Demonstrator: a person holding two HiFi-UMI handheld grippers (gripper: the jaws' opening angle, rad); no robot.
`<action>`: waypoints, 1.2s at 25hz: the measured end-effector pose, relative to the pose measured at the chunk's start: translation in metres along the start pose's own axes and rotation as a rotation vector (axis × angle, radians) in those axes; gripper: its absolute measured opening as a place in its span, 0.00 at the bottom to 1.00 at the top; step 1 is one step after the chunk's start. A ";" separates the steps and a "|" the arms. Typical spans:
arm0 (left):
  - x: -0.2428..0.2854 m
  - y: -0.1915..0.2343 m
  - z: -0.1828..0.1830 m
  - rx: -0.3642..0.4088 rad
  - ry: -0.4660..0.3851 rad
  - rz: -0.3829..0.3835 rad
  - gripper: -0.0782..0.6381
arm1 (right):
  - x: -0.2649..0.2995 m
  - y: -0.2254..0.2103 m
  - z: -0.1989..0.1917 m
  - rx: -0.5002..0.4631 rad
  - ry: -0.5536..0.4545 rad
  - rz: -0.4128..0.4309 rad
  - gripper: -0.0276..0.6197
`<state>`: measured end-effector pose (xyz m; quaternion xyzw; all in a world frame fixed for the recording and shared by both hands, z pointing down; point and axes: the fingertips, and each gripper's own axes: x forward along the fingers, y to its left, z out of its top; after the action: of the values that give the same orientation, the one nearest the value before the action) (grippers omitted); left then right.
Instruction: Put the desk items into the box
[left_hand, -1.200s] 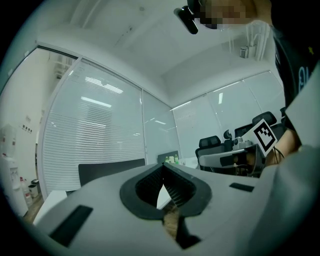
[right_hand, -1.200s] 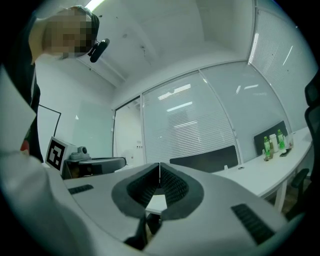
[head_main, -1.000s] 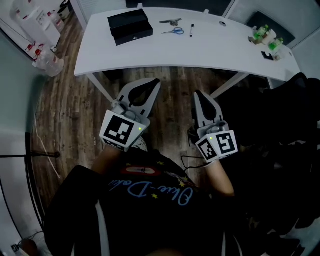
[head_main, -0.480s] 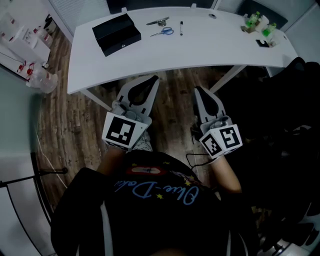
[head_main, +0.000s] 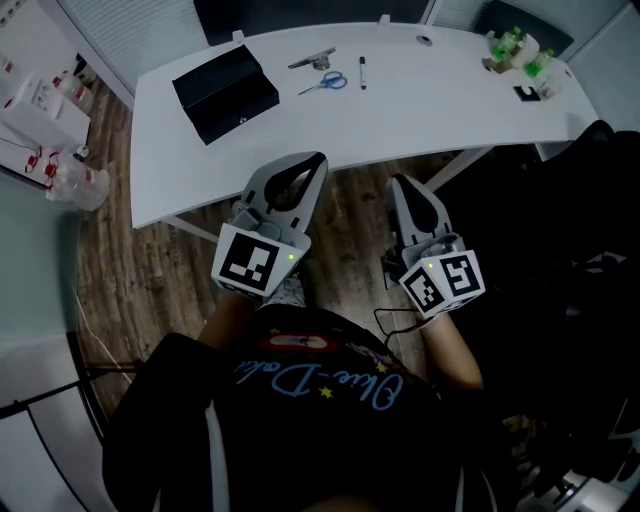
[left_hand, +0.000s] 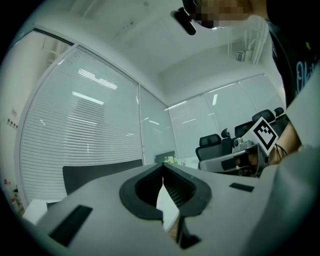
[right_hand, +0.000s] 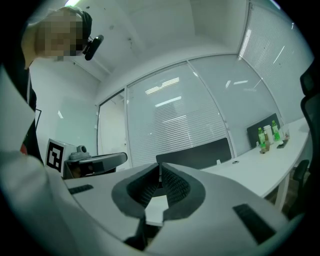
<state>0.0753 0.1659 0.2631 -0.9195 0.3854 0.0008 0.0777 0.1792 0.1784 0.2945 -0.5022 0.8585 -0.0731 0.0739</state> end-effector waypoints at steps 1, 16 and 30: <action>0.005 0.005 -0.001 -0.001 -0.001 -0.003 0.12 | 0.007 -0.003 0.000 0.001 0.002 -0.004 0.06; 0.049 0.074 -0.025 -0.004 -0.006 -0.043 0.12 | 0.091 -0.025 -0.002 0.011 0.005 -0.057 0.06; 0.064 0.125 -0.042 -0.038 -0.010 -0.063 0.12 | 0.147 -0.031 -0.013 -0.002 0.050 -0.094 0.06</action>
<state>0.0293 0.0281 0.2832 -0.9324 0.3559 0.0105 0.0620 0.1314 0.0358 0.3050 -0.5400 0.8356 -0.0882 0.0483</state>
